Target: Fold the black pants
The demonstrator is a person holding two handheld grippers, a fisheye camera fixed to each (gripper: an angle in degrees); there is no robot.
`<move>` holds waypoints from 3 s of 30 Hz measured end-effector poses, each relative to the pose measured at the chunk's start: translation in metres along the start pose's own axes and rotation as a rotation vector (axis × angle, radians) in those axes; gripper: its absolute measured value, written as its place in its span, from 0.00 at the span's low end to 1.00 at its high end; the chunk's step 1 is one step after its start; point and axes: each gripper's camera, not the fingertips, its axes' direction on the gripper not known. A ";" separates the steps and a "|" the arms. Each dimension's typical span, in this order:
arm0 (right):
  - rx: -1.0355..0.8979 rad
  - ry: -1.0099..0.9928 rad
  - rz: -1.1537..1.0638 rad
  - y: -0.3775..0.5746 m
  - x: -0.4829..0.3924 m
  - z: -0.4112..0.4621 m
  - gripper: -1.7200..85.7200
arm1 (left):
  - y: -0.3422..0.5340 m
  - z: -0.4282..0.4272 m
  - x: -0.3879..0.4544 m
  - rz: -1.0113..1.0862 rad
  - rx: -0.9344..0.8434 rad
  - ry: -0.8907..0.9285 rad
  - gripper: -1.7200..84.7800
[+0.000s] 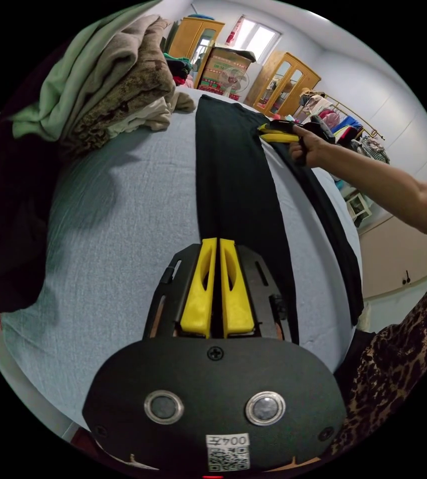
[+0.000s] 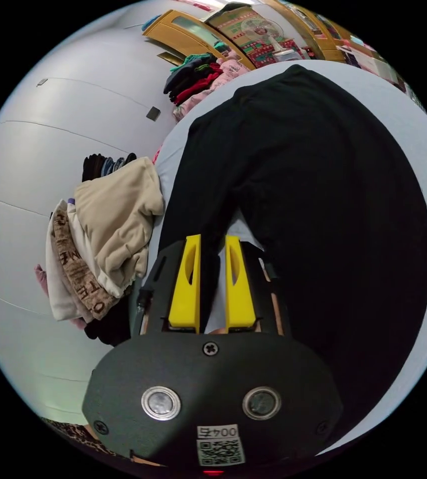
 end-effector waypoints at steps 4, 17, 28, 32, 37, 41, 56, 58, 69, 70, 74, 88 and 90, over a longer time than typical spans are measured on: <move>-0.050 0.098 -0.003 -0.016 -0.006 0.016 0.07 | -0.014 -0.004 -0.001 0.008 0.001 -0.019 0.03; -0.012 0.098 -0.056 -0.027 0.006 0.010 0.06 | -0.048 -0.010 -0.005 0.005 0.003 -0.018 0.03; -0.167 0.120 -0.246 0.035 -0.025 -0.029 0.08 | -0.065 -0.010 0.007 0.033 0.005 -0.080 0.03; -0.260 0.153 -0.364 0.130 -0.044 -0.035 0.10 | -0.069 -0.009 0.011 0.039 0.006 -0.094 0.03; -0.268 0.061 -0.358 0.204 -0.058 -0.013 0.10 | -0.073 -0.009 0.014 0.040 0.007 -0.100 0.03; -0.210 -0.048 -0.234 0.201 -0.053 0.003 0.10 | -0.084 -0.018 0.012 -0.010 0.017 -0.073 0.04; -0.288 -0.213 0.120 0.142 -0.008 0.073 0.09 | -0.142 0.018 -0.001 -0.200 -0.059 -0.027 0.04; -0.294 -0.222 0.120 0.143 -0.008 0.077 0.08 | -0.139 0.020 0.004 -0.200 -0.051 -0.054 0.04; -0.226 -0.053 -0.005 0.183 -0.023 0.077 0.03 | -0.110 0.026 0.038 -0.079 -0.031 -0.246 0.03; -0.229 -0.075 0.010 0.187 -0.020 0.078 0.03 | -0.106 0.026 0.040 -0.086 -0.024 -0.245 0.03; -0.237 -0.052 -0.004 0.203 -0.024 0.075 0.07 | -0.091 0.026 0.040 -0.100 -0.019 -0.213 0.03; -0.453 -0.137 -0.032 0.351 -0.046 0.095 0.06 | 0.053 -0.022 0.062 0.000 -0.105 -0.034 0.03; -0.418 -0.073 -0.087 0.364 -0.052 0.089 0.04 | 0.068 -0.010 0.064 0.013 -0.165 -0.073 0.03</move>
